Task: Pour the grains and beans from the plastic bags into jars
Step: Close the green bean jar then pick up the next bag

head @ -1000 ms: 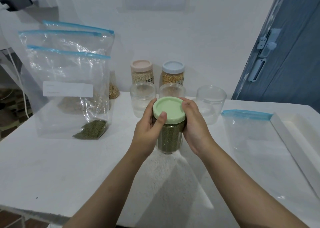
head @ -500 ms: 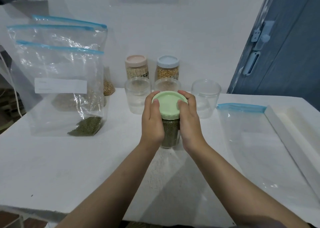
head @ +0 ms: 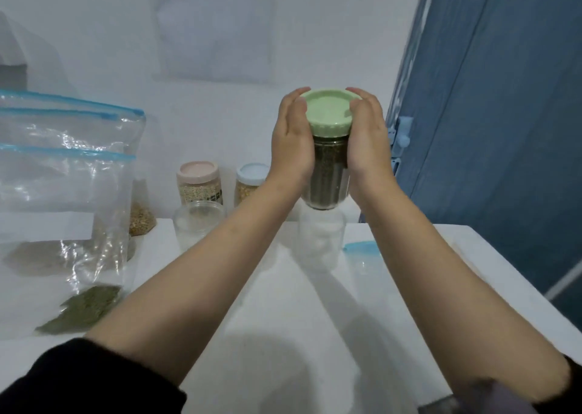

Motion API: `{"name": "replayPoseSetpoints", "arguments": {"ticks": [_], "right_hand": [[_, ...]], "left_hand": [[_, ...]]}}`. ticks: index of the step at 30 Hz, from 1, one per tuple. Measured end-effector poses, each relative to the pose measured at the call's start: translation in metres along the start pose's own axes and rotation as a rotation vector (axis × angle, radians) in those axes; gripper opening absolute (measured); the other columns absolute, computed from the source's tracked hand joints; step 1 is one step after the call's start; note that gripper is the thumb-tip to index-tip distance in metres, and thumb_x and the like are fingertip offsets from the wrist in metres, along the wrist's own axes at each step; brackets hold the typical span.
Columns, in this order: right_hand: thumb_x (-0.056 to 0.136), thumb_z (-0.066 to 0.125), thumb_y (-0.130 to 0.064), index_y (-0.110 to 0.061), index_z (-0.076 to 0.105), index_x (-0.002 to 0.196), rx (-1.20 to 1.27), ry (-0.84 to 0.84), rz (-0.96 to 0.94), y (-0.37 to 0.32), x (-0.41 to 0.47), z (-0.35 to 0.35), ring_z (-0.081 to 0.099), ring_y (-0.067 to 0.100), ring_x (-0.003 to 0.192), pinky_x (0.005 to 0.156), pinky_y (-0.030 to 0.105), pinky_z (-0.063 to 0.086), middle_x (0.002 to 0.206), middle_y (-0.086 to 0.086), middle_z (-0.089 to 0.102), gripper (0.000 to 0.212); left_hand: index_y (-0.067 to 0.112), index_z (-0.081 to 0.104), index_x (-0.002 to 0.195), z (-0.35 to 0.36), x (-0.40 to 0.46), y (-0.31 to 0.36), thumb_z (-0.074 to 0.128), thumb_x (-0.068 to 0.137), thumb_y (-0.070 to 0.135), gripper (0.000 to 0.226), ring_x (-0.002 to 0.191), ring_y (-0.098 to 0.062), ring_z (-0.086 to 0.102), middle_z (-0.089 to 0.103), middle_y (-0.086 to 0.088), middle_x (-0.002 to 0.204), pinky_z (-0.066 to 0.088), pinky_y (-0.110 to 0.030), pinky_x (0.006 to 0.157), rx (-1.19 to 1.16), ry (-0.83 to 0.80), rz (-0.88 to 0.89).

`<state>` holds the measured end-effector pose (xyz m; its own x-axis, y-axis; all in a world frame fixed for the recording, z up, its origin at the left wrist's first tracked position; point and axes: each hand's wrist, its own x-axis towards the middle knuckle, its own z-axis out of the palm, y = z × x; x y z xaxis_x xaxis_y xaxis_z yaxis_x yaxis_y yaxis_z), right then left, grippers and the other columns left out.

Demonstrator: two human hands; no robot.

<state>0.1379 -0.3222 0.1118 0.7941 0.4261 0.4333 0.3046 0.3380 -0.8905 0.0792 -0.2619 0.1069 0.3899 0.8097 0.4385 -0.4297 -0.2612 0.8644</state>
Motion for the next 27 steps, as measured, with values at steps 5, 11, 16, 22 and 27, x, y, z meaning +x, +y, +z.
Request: {"name": "replayPoseSetpoints", "arguments": {"ticks": [5, 11, 16, 22, 27], "right_hand": [[0.102, 0.037, -0.02, -0.022, 0.058, 0.124, 0.011, -0.011, -0.011, 0.013, 0.059, 0.002, 0.058, 0.007, 0.094, 0.082, 0.028, 0.05, 0.102, -0.011, 0.06, 0.03], [0.103, 0.037, -0.014, -0.011, 0.056, 0.127, -0.036, -0.083, 0.037, 0.081, 0.101, 0.006, 0.055, 0.004, 0.088, 0.067, 0.01, 0.045, 0.102, -0.007, 0.058, 0.031], [0.099, 0.039, -0.025, -0.02, 0.055, 0.122, -0.07, -0.165, 0.152, 0.143, 0.113, -0.001, 0.056, 0.008, 0.093, 0.074, 0.02, 0.046, 0.107, -0.003, 0.059, 0.028], [0.102, 0.034, -0.015, -0.024, 0.052, 0.12, -0.126, -0.239, 0.281, 0.191, 0.104, -0.013, 0.054, 0.013, 0.092, 0.072, 0.026, 0.045, 0.109, 0.004, 0.057, 0.027], [0.102, 0.031, -0.014, -0.023, 0.051, 0.126, -0.125, -0.27, 0.372, 0.204, 0.098, -0.017, 0.055, 0.014, 0.093, 0.074, 0.027, 0.047, 0.11, 0.004, 0.057, 0.032]], "left_hand": [[0.022, 0.057, 0.123, 0.026, 0.054, -0.022, 0.033, 0.105, 0.022, 0.03, 0.104, -0.013, 0.059, 0.061, 0.005, 0.109, 0.05, -0.029, 0.093, 0.002, -0.045, 0.018], [0.017, 0.05, 0.132, 0.028, 0.087, -0.094, 0.031, 0.106, 0.019, 0.032, 0.106, -0.014, 0.056, 0.058, 0.004, 0.112, 0.045, -0.023, 0.091, 0.082, -0.049, -0.034], [0.029, 0.049, 0.128, 0.02, 0.099, -0.16, 0.03, 0.098, 0.039, 0.037, 0.108, -0.017, 0.058, 0.06, 0.005, 0.114, 0.046, -0.03, 0.092, 0.224, -0.094, -0.13], [0.021, 0.047, 0.131, 0.007, 0.092, -0.21, 0.029, 0.104, 0.023, 0.032, 0.107, -0.018, 0.056, 0.059, -0.003, 0.118, 0.044, -0.029, 0.09, 0.312, -0.16, -0.232], [0.021, 0.047, 0.135, 0.003, 0.085, -0.219, 0.03, 0.103, 0.024, 0.036, 0.118, -0.021, 0.049, 0.048, -0.004, 0.126, 0.039, -0.033, 0.104, 0.391, -0.159, -0.303]]}}
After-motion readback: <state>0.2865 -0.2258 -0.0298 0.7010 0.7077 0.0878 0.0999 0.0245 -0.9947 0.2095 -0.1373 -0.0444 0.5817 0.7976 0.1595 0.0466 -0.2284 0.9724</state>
